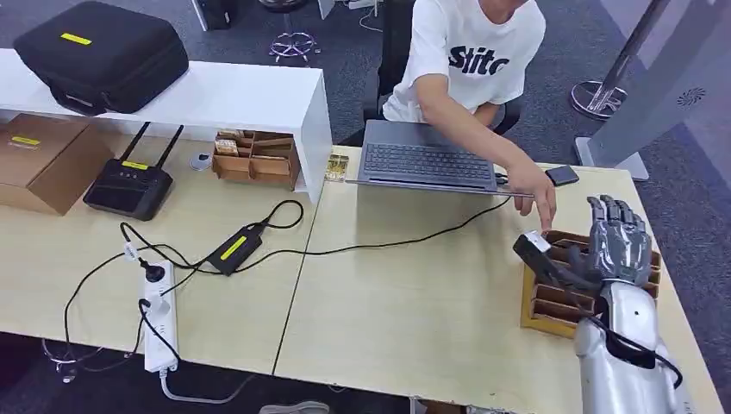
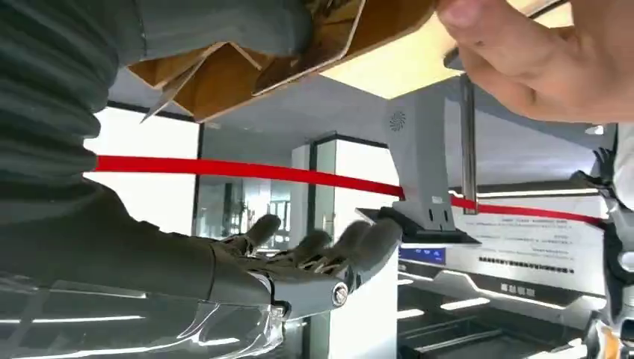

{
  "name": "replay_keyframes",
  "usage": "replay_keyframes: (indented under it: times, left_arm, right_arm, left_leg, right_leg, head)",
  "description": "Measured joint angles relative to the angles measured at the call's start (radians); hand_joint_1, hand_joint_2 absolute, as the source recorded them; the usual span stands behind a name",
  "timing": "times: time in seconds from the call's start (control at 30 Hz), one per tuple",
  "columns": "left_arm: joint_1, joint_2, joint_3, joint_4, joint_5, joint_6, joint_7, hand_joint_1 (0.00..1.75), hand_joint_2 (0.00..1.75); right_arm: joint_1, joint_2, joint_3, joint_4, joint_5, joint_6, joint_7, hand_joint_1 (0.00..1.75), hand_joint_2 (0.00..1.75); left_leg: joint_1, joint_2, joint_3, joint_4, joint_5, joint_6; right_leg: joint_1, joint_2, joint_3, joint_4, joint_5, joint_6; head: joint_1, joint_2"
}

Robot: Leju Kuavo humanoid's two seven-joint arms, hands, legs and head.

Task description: Pass the card to the sensor for recognition and then transmit it.

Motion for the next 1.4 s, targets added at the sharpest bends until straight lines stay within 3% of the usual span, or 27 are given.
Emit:
replay_keyframes:
  times: [0.13,0.2,0.67,0.77,0.93,1.03,1.07,1.1,1.13,1.4]
  left_arm:
    - [0.000,0.000,0.000,0.000,0.000,-0.002,0.000,0.00,1.75]
    - [0.000,0.000,0.000,0.000,0.000,-0.004,0.000,0.00,1.75]
    - [0.000,0.000,0.000,0.000,0.000,-0.006,-0.002,0.00,1.75]
    - [0.000,0.000,0.000,0.000,0.000,-0.006,-0.002,0.00,1.75]
    - [0.000,0.000,0.000,0.000,0.000,-0.006,-0.002,0.00,1.75]
    - [0.000,0.000,0.000,0.000,0.000,-0.007,-0.002,0.00,1.75]
    - [0.000,0.000,0.000,0.000,0.000,-0.007,-0.002,0.00,1.75]
    - [0.000,0.000,0.000,0.000,0.000,-0.008,-0.003,0.00,1.75]
    - [0.000,0.000,0.000,0.000,0.000,-0.008,-0.003,0.00,1.75]
    - [0.000,0.000,0.000,0.000,0.000,-0.008,-0.003,0.00,1.75]
  right_arm:
    - [0.000,0.000,0.009,-0.006,-0.002,-0.001,-0.004,0.51,1.75]
    - [0.002,0.000,0.018,-0.013,-0.003,-0.004,-0.005,0.65,1.75]
    - [0.009,0.001,0.058,-0.045,-0.010,-0.010,-0.005,0.65,1.75]
    - [0.009,0.001,0.058,-0.045,-0.011,-0.010,-0.006,0.99,1.75]
    - [0.011,0.001,0.058,-0.045,-0.011,-0.011,-0.005,1.05,1.75]
    - [0.018,0.001,0.058,-0.045,-0.016,-0.016,-0.004,0.89,1.75]
    - [0.021,0.001,0.058,-0.045,-0.017,-0.019,-0.004,0.73,1.75]
    - [0.024,0.001,0.058,-0.044,-0.017,-0.019,-0.004,0.44,1.75]
    - [0.027,0.001,0.058,-0.044,-0.019,-0.023,-0.004,0.00,1.75]
    - [0.029,0.001,0.058,-0.045,-0.029,-0.035,-0.004,0.00,1.75]
  left_leg:
    - [0.000,0.000,0.000,0.000,0.000,0.000]
    - [0.000,0.000,0.000,0.000,0.000,0.000]
    - [0.000,0.000,0.000,0.000,0.000,0.000]
    - [0.000,0.000,0.000,0.000,0.000,0.000]
    - [0.000,0.000,0.000,0.000,0.000,0.000]
    - [0.000,0.000,0.000,0.000,0.000,0.000]
    - [0.000,0.000,0.000,0.000,0.000,0.000]
    - [0.000,0.000,0.000,0.000,0.000,0.000]
    - [0.000,0.000,0.000,0.000,0.000,0.000]
    - [0.000,0.000,0.001,0.000,0.000,0.000]
  right_leg:
    - [0.000,0.000,0.000,0.000,0.000,0.000]
    - [0.000,0.000,0.000,0.000,0.000,0.000]
    - [0.000,0.000,0.000,0.000,0.000,0.000]
    - [0.000,0.000,0.000,0.000,0.000,0.000]
    - [0.000,0.000,0.000,0.000,0.000,0.000]
    - [0.000,0.000,0.000,0.000,0.000,0.000]
    - [0.000,0.000,0.000,0.000,0.000,0.000]
    - [0.000,0.000,0.000,0.000,0.000,0.000]
    - [0.000,0.000,0.000,0.000,0.000,0.000]
    - [0.000,0.000,0.000,0.000,0.000,0.000]
  head:
    - [0.000,0.000]
    - [0.000,0.000]
    - [0.000,0.000]
    - [0.000,0.000]
    - [0.000,0.000]
    - [0.000,0.000]
    - [0.000,0.000]
    - [0.000,0.000]
    - [0.000,0.000]
    - [0.000,0.000]
